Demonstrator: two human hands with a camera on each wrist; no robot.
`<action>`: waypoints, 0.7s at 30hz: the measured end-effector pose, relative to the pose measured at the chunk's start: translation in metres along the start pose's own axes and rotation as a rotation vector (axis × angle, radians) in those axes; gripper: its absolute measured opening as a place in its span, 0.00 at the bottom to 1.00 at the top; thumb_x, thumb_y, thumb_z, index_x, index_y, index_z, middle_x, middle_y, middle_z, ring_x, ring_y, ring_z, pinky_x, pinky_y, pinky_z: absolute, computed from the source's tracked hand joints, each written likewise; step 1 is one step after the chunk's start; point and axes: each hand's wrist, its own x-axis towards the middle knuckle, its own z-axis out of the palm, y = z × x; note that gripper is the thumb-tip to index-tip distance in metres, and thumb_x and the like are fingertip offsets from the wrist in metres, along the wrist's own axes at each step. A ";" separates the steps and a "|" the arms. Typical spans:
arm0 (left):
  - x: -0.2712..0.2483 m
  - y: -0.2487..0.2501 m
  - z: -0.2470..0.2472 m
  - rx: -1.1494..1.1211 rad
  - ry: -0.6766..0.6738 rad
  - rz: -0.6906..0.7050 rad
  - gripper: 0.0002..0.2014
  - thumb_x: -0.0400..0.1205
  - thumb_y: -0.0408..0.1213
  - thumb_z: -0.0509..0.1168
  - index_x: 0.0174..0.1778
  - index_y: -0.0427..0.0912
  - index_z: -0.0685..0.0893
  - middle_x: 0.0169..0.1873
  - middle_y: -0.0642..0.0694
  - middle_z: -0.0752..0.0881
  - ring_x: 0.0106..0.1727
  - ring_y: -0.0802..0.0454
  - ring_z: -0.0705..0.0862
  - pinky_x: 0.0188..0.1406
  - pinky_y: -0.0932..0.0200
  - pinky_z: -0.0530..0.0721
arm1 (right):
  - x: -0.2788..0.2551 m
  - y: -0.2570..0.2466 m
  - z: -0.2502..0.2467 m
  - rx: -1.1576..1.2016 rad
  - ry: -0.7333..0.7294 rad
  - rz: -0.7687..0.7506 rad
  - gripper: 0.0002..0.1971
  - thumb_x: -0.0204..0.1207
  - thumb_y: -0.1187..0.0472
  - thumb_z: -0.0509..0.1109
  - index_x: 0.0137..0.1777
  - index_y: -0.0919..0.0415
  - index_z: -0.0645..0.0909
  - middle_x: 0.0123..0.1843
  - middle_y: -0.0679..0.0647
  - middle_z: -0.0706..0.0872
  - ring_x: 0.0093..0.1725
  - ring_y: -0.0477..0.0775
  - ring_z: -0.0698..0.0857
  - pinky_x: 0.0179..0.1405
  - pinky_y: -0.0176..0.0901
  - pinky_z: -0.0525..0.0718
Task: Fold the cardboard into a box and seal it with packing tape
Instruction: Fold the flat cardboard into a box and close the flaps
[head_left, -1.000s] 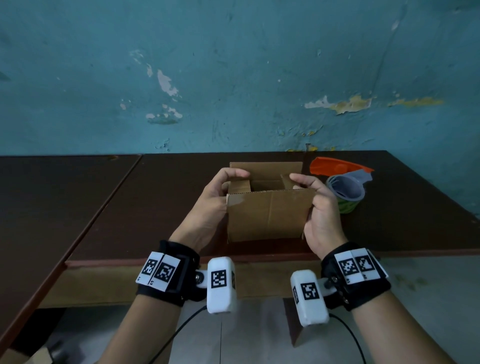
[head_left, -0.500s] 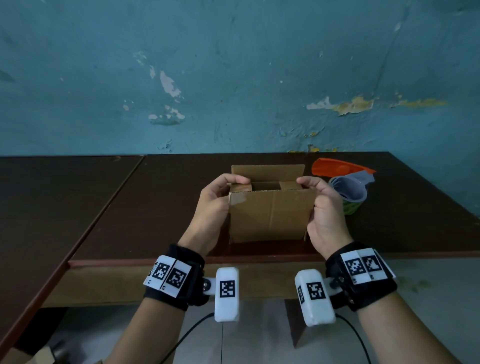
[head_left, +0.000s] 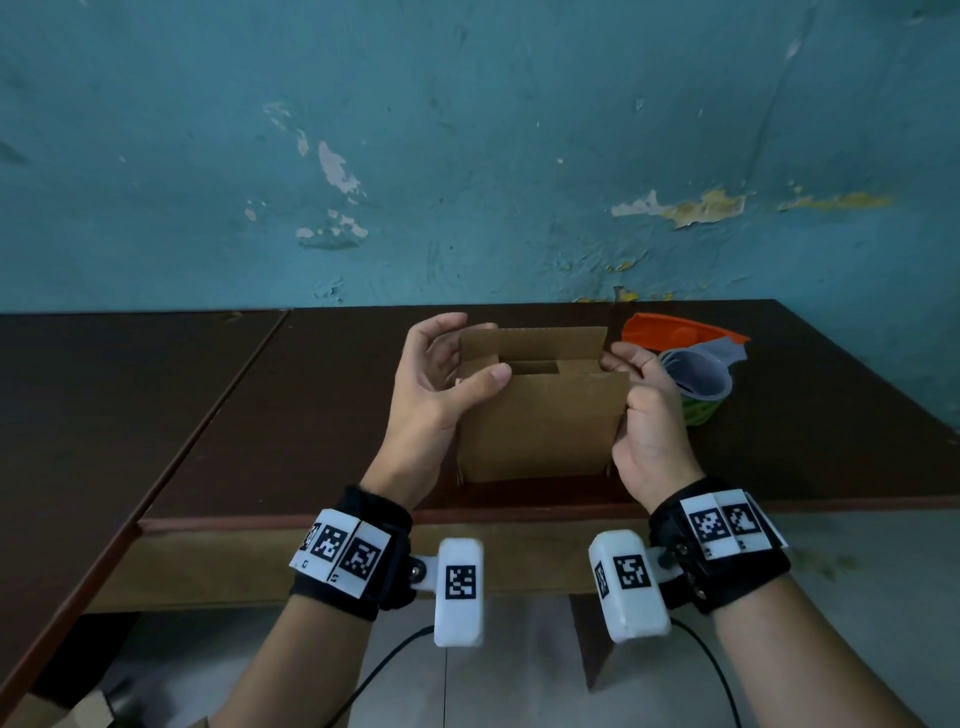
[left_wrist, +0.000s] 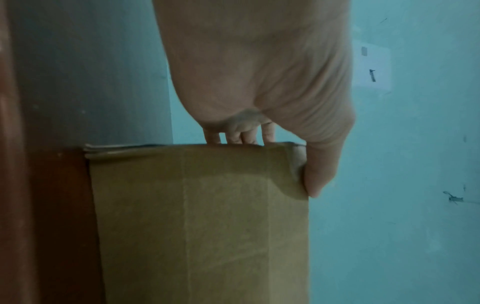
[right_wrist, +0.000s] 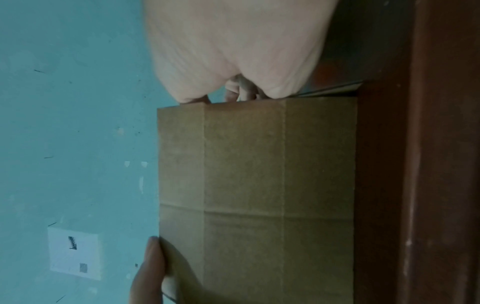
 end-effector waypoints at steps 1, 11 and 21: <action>0.000 0.001 0.001 -0.010 0.018 -0.005 0.36 0.74 0.29 0.80 0.78 0.36 0.73 0.70 0.38 0.88 0.73 0.40 0.86 0.73 0.42 0.85 | -0.001 -0.001 0.001 0.003 -0.013 0.004 0.25 0.77 0.82 0.51 0.62 0.59 0.80 0.58 0.61 0.88 0.55 0.58 0.88 0.52 0.50 0.87; 0.003 -0.009 0.004 0.035 0.097 -0.085 0.23 0.81 0.25 0.75 0.72 0.39 0.79 0.65 0.38 0.90 0.62 0.41 0.90 0.59 0.45 0.91 | -0.010 0.000 0.003 0.009 -0.095 -0.012 0.23 0.80 0.52 0.70 0.72 0.62 0.80 0.63 0.59 0.90 0.65 0.61 0.88 0.74 0.65 0.80; 0.007 -0.009 0.002 0.050 0.028 -0.072 0.21 0.82 0.21 0.71 0.69 0.42 0.83 0.63 0.31 0.88 0.54 0.43 0.88 0.50 0.44 0.91 | -0.013 0.003 -0.001 -0.103 -0.210 -0.179 0.31 0.72 0.76 0.75 0.73 0.53 0.80 0.62 0.60 0.91 0.65 0.61 0.88 0.71 0.58 0.82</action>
